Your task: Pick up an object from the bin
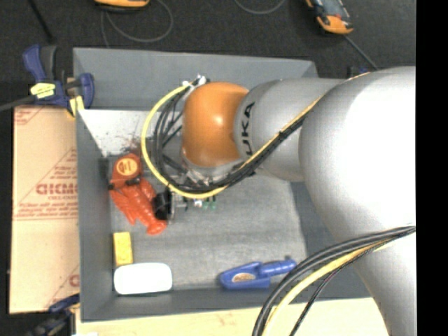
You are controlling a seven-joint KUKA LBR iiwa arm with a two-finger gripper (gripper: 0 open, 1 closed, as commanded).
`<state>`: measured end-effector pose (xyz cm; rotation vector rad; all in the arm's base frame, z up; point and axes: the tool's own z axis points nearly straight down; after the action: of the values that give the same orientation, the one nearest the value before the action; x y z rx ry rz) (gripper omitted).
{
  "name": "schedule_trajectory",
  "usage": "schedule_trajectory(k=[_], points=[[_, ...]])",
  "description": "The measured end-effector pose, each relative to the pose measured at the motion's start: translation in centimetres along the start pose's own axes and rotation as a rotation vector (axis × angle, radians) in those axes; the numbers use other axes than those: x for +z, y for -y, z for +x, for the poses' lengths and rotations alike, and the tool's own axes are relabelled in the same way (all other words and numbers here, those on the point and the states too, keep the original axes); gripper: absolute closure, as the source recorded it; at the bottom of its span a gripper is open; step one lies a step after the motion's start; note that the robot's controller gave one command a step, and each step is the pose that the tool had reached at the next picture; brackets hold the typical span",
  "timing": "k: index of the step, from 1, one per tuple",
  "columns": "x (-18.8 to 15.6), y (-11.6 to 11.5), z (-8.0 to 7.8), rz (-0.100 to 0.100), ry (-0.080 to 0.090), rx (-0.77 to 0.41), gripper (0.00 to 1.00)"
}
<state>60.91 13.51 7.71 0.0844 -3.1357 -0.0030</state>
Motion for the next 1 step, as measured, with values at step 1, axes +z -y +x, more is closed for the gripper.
schedule_trajectory(k=[1], points=[[-0.03,0.75,2.91,-0.005,0.032,0.022,1.0]])
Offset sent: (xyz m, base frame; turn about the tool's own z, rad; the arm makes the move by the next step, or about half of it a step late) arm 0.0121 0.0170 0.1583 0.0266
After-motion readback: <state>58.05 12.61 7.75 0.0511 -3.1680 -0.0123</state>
